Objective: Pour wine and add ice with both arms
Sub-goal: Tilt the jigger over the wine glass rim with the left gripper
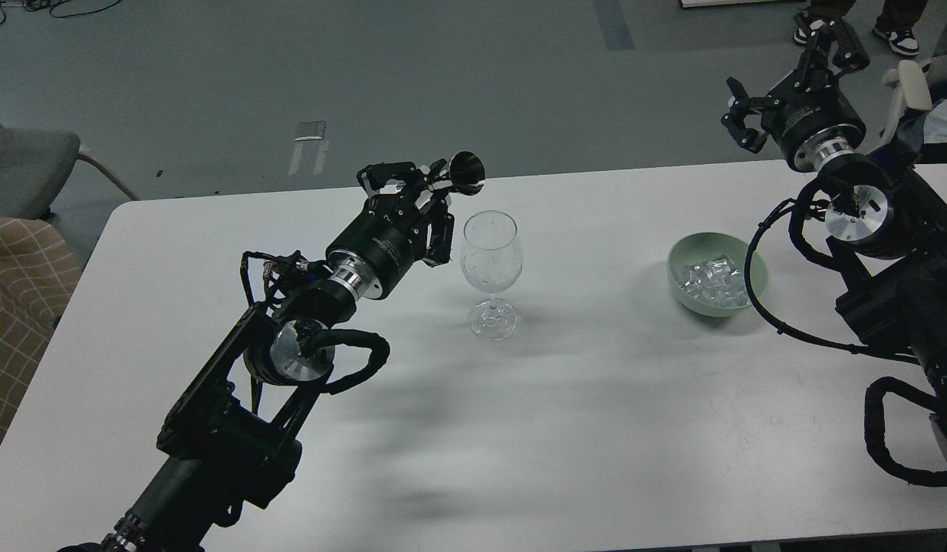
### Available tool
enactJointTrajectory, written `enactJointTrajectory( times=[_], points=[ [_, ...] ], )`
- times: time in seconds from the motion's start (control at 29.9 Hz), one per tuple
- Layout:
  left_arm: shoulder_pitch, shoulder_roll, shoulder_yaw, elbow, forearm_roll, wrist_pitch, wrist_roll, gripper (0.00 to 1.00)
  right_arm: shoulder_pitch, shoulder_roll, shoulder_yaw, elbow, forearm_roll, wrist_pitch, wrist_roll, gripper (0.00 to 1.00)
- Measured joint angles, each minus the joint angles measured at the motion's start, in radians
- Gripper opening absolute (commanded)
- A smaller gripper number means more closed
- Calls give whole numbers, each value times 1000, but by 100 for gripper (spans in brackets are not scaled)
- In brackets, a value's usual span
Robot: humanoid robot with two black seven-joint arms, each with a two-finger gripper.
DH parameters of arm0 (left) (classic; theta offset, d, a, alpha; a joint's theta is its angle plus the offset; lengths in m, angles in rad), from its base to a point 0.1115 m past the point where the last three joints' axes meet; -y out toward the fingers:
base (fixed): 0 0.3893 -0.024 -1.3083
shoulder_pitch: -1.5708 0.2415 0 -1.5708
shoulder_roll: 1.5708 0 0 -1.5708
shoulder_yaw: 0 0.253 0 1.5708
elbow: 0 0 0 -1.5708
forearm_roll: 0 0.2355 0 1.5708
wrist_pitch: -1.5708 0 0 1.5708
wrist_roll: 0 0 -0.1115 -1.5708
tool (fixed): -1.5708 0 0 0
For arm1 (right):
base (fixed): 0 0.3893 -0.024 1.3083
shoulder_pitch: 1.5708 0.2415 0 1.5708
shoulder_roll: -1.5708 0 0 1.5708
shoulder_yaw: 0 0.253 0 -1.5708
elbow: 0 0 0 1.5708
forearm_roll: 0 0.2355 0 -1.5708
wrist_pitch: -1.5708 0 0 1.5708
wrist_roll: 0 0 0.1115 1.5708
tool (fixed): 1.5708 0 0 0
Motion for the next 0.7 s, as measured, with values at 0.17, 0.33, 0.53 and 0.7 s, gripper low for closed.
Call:
enactJointTrajectory(
  times=[0.17, 0.33, 0.53, 0.7],
  points=[
    [1, 2, 0, 1, 5, -1, -1, 0, -1, 0, 0, 0, 0, 0, 0, 100],
    [1, 2, 0, 1, 15, -6, -1, 0, -2, 0, 0, 5, 0, 0, 0, 100],
    [1, 2, 0, 1, 69, -26, -2, 0, -6, 0, 0, 11, 0, 0, 0, 100],
    [1, 5, 2, 1, 100, -43, -2, 0, -13, -1, 1, 21, 0, 0, 0, 100]
  ],
)
